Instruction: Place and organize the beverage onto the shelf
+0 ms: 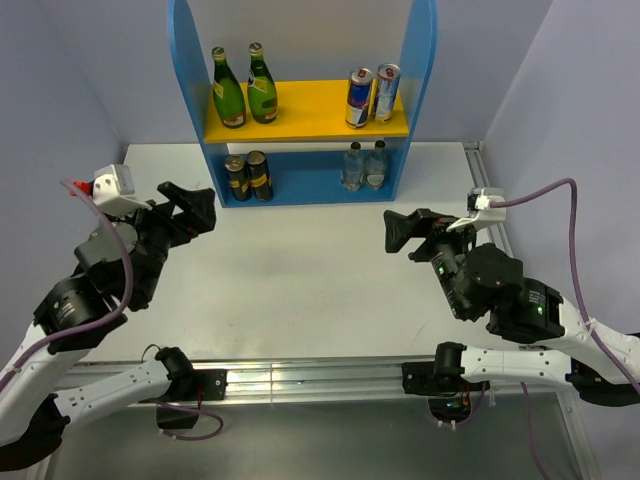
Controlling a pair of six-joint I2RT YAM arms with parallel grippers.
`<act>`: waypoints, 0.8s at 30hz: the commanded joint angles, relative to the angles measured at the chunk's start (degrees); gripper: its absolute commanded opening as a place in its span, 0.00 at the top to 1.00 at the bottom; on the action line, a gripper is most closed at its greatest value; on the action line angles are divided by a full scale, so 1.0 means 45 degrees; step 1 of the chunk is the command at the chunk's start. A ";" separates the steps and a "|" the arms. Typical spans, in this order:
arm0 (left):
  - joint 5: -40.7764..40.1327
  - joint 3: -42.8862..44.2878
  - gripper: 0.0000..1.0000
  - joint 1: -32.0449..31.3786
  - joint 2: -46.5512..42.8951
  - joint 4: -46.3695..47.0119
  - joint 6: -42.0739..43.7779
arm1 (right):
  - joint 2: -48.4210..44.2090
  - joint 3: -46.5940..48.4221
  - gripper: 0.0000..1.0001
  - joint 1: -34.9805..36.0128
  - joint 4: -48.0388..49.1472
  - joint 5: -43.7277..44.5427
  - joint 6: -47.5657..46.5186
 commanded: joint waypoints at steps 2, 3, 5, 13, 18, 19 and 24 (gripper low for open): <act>0.0628 0.0762 0.01 -0.0037 -0.0072 -0.0971 0.1423 | -0.0362 -0.0114 0.00 -0.0006 -0.0927 0.0238 -0.0051; 0.0648 0.0801 0.01 -0.0037 -0.0111 -0.0991 0.1483 | -0.0421 -0.0173 0.00 0.0013 -0.0869 0.0199 -0.0013; 0.0687 0.0860 0.01 -0.0056 -0.0189 -0.0991 0.1658 | -0.0500 -0.0271 0.00 -0.0006 -0.0790 0.0102 -0.0052; 0.0531 0.0548 0.01 -0.0037 -0.0482 -0.0932 0.1913 | -0.0383 -0.0329 0.00 -0.0006 -0.0537 0.0121 -0.0266; 0.0472 0.0294 0.01 -0.0037 -0.0619 -0.0757 0.1991 | -0.0402 -0.0330 0.00 0.0014 -0.0400 0.0179 -0.0383; 0.0453 0.0274 0.01 -0.0037 -0.0639 -0.0737 0.1991 | -0.0402 -0.0330 0.00 0.0014 -0.0399 0.0199 -0.0345; 0.0433 0.0098 0.01 -0.0037 -0.0736 -0.0659 0.2030 | -0.0402 -0.0368 0.00 0.0013 -0.0321 0.0238 -0.0383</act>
